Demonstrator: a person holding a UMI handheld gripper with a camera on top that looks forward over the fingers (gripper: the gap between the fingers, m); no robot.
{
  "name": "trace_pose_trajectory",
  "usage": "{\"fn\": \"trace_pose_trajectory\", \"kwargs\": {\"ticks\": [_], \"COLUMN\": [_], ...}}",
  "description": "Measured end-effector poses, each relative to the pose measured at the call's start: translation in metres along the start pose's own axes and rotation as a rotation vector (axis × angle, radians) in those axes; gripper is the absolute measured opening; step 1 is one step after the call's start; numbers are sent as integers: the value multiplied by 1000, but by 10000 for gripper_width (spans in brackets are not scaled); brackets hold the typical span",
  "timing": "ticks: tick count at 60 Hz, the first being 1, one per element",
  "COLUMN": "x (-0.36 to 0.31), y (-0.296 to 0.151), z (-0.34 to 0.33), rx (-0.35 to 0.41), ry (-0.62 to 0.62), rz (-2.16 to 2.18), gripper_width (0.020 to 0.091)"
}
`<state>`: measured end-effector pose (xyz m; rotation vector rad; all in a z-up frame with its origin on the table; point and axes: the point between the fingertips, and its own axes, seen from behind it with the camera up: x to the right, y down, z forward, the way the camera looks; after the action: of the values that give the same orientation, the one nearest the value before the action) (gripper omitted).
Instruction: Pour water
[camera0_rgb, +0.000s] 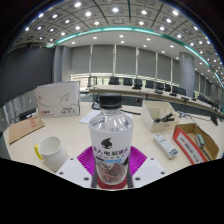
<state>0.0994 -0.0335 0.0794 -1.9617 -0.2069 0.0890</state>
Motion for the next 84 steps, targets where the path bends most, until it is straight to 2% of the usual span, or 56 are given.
{"fn": "trace_pose_trajectory", "kwargs": {"ticks": [8,11,20,22,23,26,29,32,43,60,70,84], "x": [6,4,3,5,5,3,3,3,-8,-65,-97,-96], "y": [31,28,29,35,39,47,46,41,9,-14,-21,-24], "z": [7,6,3,3,3,0,-8,-21,-99,-238,-284,-308], "rx": [-30,17,37,7,-13,-63,-76,-81,-131,-256,-250,-240], "ry": [-5,-4,-3,-1,0,-10,-7,5,74,180,190,259], "rz": [49,43,37,38,36,39,47,42,27,34,115,96], "gripper_width": [416,427,555,606,654,872,842,867,861,861,863,861]}}
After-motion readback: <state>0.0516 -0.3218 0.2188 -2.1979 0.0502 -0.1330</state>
